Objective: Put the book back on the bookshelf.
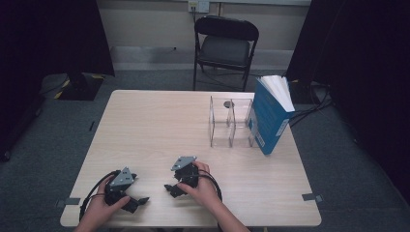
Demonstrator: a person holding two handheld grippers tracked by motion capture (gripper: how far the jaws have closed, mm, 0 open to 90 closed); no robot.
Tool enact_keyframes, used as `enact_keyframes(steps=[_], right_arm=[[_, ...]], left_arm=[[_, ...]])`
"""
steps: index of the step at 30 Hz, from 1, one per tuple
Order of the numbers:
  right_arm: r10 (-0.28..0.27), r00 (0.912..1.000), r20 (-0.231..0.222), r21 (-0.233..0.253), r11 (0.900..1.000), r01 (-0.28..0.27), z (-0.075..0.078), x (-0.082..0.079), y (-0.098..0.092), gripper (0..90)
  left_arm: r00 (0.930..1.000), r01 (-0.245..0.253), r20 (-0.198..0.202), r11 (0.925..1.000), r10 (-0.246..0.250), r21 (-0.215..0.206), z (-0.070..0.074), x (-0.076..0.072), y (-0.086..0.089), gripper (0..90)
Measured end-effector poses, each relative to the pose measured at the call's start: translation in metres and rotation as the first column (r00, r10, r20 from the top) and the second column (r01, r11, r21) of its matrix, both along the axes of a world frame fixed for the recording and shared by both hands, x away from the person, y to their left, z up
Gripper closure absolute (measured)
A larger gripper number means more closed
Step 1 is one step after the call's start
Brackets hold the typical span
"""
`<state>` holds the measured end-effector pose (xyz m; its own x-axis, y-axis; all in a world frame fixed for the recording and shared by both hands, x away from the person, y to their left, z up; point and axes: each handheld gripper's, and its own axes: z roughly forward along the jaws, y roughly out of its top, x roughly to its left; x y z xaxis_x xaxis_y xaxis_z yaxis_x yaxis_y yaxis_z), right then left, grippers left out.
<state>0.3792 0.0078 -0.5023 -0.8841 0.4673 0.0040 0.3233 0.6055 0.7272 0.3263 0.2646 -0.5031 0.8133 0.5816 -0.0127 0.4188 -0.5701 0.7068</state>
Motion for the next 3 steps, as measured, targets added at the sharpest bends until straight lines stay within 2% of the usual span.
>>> enact_keyframes(steps=[3], right_arm=[[-0.002,1.0,0.001,-0.003,1.0,0.002,0.0,-0.0002,0.0001,9.7]], left_arm=[[1.0,-0.004,0.002,1.0,0.004,0.001,0.0,-0.0004,0.0,0.0]])
